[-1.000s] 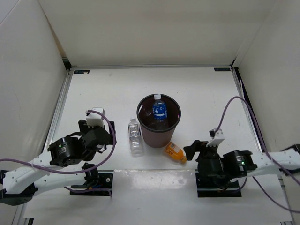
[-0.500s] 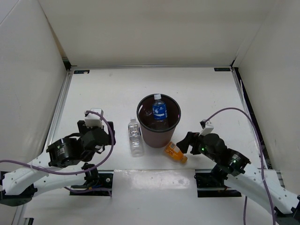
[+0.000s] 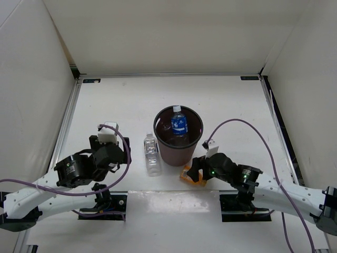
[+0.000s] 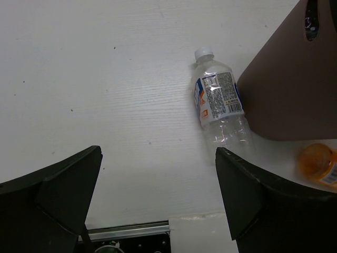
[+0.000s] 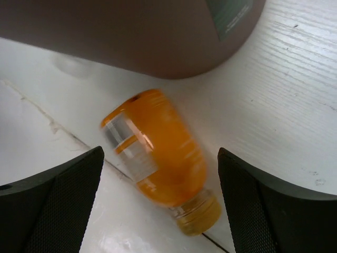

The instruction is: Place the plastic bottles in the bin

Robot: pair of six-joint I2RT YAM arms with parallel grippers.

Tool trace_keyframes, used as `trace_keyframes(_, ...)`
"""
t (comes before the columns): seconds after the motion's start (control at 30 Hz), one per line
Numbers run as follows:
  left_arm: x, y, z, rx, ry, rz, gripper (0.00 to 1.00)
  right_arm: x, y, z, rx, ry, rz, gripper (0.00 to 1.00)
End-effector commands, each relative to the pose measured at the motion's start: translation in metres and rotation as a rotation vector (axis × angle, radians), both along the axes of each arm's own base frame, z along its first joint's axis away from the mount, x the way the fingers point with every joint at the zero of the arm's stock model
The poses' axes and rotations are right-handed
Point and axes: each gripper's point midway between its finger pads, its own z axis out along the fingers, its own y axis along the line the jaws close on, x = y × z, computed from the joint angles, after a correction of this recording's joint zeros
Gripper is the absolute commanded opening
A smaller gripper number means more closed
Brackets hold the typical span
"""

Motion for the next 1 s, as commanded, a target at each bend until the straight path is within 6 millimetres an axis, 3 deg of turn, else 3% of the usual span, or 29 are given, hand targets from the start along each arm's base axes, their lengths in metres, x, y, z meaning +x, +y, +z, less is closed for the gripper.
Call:
trace_keyframes(0.0, 0.002, -0.004, 0.000, -0.004, -0.004, -0.007, 1.00, 0.017, 0.004, 0.009, 0.014, -0.060, -0.049, 0.90)
trace_keyframes(0.27, 0.002, -0.005, -0.003, -0.001, 0.000, -0.009, 1.00, 0.017, 0.005, 0.000, -0.005, -0.057, -0.045, 0.90)
trace_keyframes(0.4, 0.002, -0.005, -0.003, 0.000, 0.000, -0.011, 1.00, 0.006, 0.017, 0.005, 0.013, -0.092, 0.006, 0.90)
trace_keyframes(0.5, 0.002, -0.005, -0.003, 0.004, 0.001, -0.009, 1.00, -0.015, 0.023, 0.006, -0.004, -0.127, 0.060, 0.90)
trace_keyframes(0.67, 0.002, -0.006, -0.003, 0.003, 0.002, -0.012, 1.00, -0.030, 0.023, 0.010, -0.041, -0.178, 0.083, 0.90)
trace_keyframes(0.97, 0.003, -0.010, -0.004, 0.012, 0.005, -0.019, 1.00, -0.031, 0.026, 0.002, -0.072, -0.165, 0.092, 0.90)
